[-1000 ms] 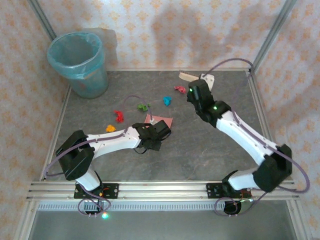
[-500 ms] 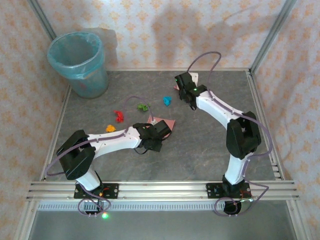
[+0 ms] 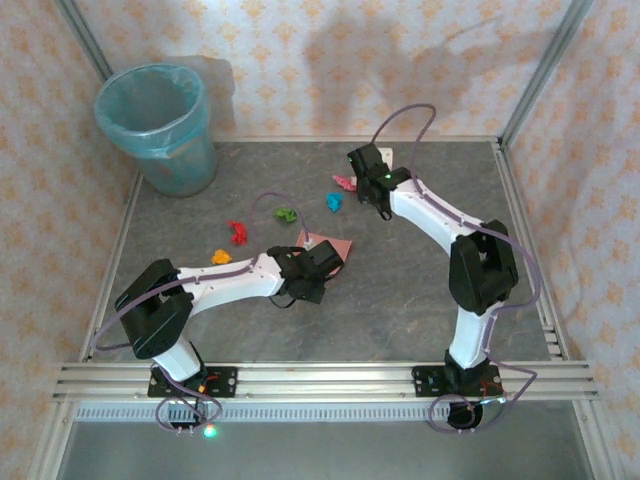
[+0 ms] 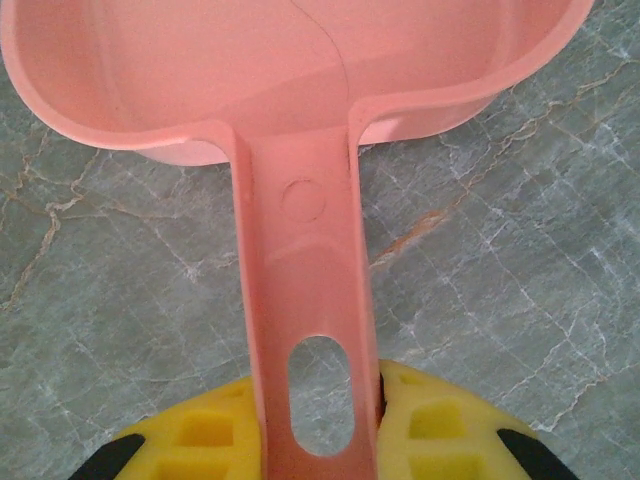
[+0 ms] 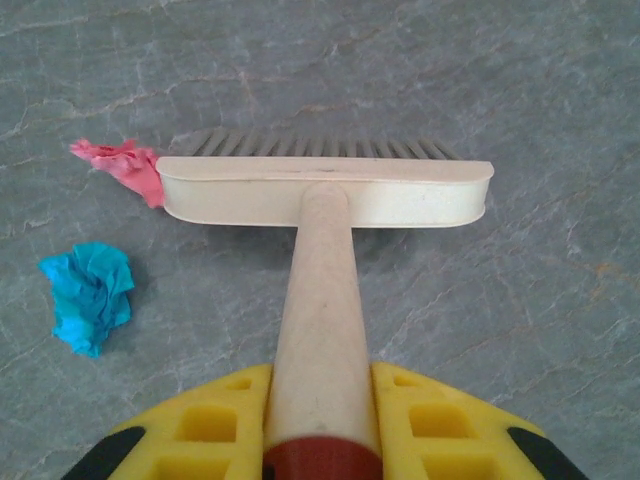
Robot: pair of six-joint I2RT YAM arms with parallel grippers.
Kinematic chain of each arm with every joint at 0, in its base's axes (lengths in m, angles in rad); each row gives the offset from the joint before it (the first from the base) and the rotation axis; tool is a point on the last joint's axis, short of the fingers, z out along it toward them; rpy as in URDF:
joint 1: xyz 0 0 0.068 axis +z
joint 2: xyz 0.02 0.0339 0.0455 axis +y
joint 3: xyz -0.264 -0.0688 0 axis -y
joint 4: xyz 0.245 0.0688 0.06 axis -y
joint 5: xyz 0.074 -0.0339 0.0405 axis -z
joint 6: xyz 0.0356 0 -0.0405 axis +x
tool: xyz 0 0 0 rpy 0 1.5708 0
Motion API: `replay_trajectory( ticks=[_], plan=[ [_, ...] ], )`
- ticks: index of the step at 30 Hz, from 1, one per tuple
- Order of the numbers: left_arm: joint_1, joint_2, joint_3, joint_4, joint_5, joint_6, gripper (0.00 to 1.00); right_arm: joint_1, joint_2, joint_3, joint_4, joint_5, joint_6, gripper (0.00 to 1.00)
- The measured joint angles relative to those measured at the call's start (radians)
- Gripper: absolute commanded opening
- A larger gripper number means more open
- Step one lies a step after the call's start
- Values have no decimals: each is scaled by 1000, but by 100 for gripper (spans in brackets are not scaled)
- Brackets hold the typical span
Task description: Sweep away the paper scraps from the table
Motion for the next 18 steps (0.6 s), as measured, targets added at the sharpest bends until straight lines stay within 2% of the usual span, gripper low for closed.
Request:
replay_trajectory(
  ticks=[3,9,11,14,18],
  plan=[
    [0,0,0,0,-13,0,0,0,-81,-89,9,-31,33,0],
    [0,0,3,0,-24,-2,0,0,-365,-338,80,-95,128,0],
    [0,0,3,0,-26,-2,0,0,-417,-360,98,-103,140,0],
    [0,0,3,0,-29,-2,0,0,-417,-336,134,-113,141,0],
    [4,0,3,0,-43,-2,0,3,-322,-240,149,-126,113,0]
  ],
)
